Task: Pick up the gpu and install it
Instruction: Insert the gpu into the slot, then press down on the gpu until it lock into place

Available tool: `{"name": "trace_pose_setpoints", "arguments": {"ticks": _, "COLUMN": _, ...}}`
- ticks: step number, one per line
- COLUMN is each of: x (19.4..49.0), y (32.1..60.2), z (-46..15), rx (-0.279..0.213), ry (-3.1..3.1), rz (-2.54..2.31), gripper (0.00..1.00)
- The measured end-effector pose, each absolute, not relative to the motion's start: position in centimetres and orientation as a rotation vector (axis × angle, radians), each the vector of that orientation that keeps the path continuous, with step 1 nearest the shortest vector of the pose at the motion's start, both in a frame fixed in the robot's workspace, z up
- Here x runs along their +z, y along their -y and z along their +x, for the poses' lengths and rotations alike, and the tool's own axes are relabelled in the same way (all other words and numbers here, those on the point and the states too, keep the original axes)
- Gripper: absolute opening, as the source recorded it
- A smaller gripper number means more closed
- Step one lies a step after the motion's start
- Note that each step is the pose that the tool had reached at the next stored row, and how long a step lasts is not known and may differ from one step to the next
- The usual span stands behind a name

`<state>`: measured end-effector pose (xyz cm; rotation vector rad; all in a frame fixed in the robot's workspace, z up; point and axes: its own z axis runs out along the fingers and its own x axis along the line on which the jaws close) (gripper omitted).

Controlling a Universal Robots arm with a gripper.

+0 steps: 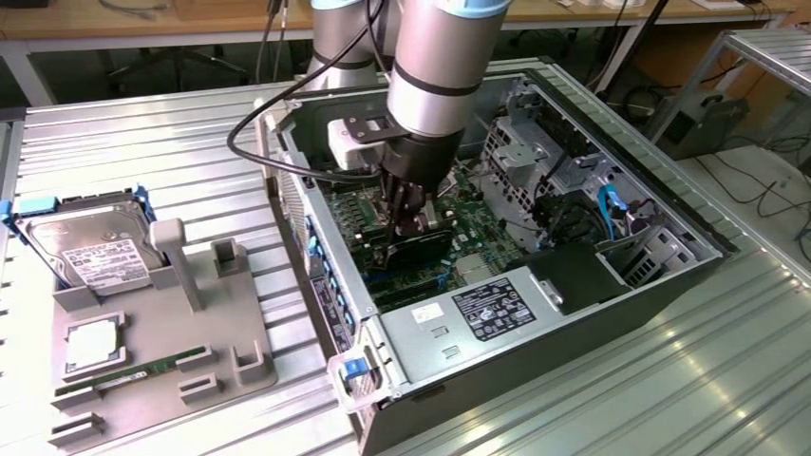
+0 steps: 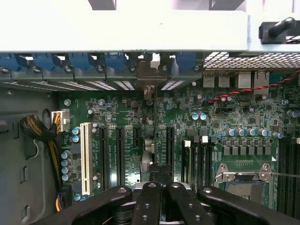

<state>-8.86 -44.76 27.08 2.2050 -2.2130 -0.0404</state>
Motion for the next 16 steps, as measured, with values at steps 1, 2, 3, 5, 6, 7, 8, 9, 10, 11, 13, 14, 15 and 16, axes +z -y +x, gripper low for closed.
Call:
{"name": "trace_pose_setpoints", "arguments": {"ticks": 1, "x": 27.4, "y": 44.7, "z": -8.9, "rx": -0.041, "ry": 2.214, "rz": 2.206, "gripper": 0.11}}
{"name": "trace_pose_setpoints", "arguments": {"ticks": 2, "x": 27.8, "y": 44.7, "z": -8.9, "rx": -0.041, "ry": 2.213, "rz": 2.205, "gripper": 0.11}}
{"name": "trace_pose_setpoints", "arguments": {"ticks": 3, "x": 28.3, "y": 44.7, "z": -8.9, "rx": -0.040, "ry": 2.213, "rz": 2.205, "gripper": 0.11}}
{"name": "trace_pose_setpoints", "arguments": {"ticks": 5, "x": 29.2, "y": 44.7, "z": -8.9, "rx": -0.040, "ry": 2.213, "rz": 2.205, "gripper": 0.11}}
{"name": "trace_pose_setpoints", "arguments": {"ticks": 6, "x": 29.7, "y": 44.7, "z": -8.9, "rx": -0.040, "ry": 2.213, "rz": 2.205, "gripper": 0.11}}
{"name": "trace_pose_setpoints", "arguments": {"ticks": 7, "x": 30.1, "y": 44.7, "z": -8.9, "rx": -0.040, "ry": 2.213, "rz": 2.205, "gripper": 0.11}}
{"name": "trace_pose_setpoints", "arguments": {"ticks": 8, "x": 30.4, "y": 44.7, "z": -8.9, "rx": -0.040, "ry": 2.213, "rz": 2.205, "gripper": 0.11}}
{"name": "trace_pose_setpoints", "arguments": {"ticks": 9, "x": 30.5, "y": 44.7, "z": -8.9, "rx": -0.040, "ry": 2.213, "rz": 2.205, "gripper": 0.11}}
{"name": "trace_pose_setpoints", "arguments": {"ticks": 10, "x": 30.5, "y": 44.7, "z": -8.9, "rx": -0.040, "ry": 2.213, "rz": 2.205, "gripper": 0.11}}
{"name": "trace_pose_setpoints", "arguments": {"ticks": 11, "x": 30.5, "y": 44.7, "z": -8.9, "rx": -0.040, "ry": 2.213, "rz": 2.205, "gripper": 0.11}}
{"name": "trace_pose_setpoints", "arguments": {"ticks": 13, "x": 30.5, "y": 44.7, "z": -8.9, "rx": -0.040, "ry": 2.213, "rz": 2.205, "gripper": 0.11}}
{"name": "trace_pose_setpoints", "arguments": {"ticks": 14, "x": 30.5, "y": 44.7, "z": -8.9, "rx": -0.040, "ry": 2.213, "rz": 2.205, "gripper": 0.11}}
{"name": "trace_pose_setpoints", "arguments": {"ticks": 15, "x": 30.5, "y": 44.7, "z": -8.9, "rx": -0.040, "ry": 2.213, "rz": 2.205, "gripper": 0.11}}
{"name": "trace_pose_setpoints", "arguments": {"ticks": 16, "x": 30.5, "y": 44.7, "z": -8.9, "rx": -0.040, "ry": 2.213, "rz": 2.205, "gripper": 0.11}}
